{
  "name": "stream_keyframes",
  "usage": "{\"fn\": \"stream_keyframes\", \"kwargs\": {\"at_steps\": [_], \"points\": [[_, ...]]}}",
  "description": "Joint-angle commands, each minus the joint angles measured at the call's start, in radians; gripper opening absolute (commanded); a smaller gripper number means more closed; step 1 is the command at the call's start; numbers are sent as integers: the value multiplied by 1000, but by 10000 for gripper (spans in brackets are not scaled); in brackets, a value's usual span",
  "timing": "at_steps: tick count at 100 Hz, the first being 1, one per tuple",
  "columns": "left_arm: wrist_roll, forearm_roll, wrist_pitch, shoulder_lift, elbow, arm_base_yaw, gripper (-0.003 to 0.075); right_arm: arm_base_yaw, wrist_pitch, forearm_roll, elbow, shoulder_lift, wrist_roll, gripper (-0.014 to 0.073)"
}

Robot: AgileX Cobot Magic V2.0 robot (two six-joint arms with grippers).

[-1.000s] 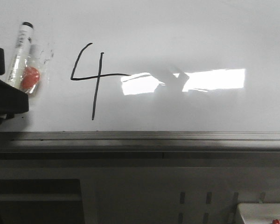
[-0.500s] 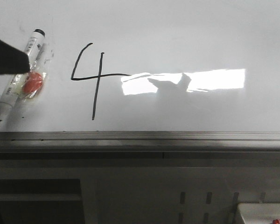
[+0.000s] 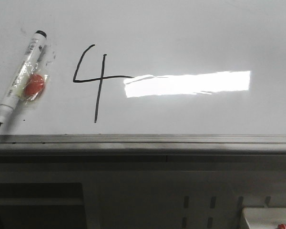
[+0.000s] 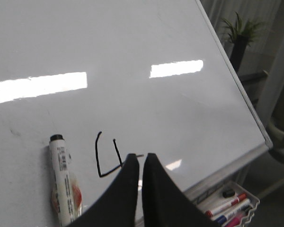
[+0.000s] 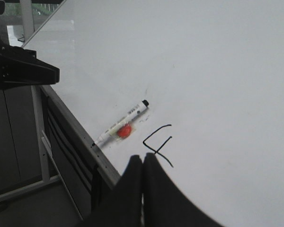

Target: Write number 4 on whiteboard

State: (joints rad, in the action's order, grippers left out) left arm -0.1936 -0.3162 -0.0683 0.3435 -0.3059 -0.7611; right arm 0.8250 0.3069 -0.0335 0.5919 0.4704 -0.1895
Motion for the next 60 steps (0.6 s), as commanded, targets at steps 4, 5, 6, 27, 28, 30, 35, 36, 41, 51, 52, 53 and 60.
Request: {"fn": "stream_keyframes", "kwargs": {"at_steps": [4,5,6,27,28,30,35,36,41,51,52,53,60], "points": [[-3,32,-9,-78,-4,-5,-20,-5,-89,9,-114,-140,-4,-63],[-3,34,-12,-83,1,-5,-20,-5,-89,9,-131,-156,-4,-63],[-3,35,-12,-88,3,-5,-20,-5,-89,9,-139,-164,-4,-63],[-3,46,-20,-170,26,-5,-20,-5,-91,9,-302,-344,-4,-64],[-3,46,-17,-170,26,-5,-20,-5,-91,9,-307,-351,-4,-64],[-3,46,-15,-170,26,-5,-20,-5,-91,9,-314,-358,-4,-64],[-3,46,-15,-170,26,-5,-20,-5,-88,9,-323,-375,-4,-64],[-3,46,-15,-170,26,-5,-20,-5,-88,9,-323,-376,-4,-64],[-3,46,-15,-170,26,-5,-20,-5,-72,9,-325,-380,-4,-64],[-3,46,-15,-170,26,-5,-20,-5,-30,9,-325,-380,-4,-64],[-3,46,-15,-170,26,-5,-20,-5,-28,9,-325,-380,-4,-64],[-3,46,-15,-170,26,-5,-20,-5,-29,9,-325,-380,-4,-64],[-3,46,-15,-168,26,-5,-20,-5,-29,9,-325,-380,-4,-64]]}}
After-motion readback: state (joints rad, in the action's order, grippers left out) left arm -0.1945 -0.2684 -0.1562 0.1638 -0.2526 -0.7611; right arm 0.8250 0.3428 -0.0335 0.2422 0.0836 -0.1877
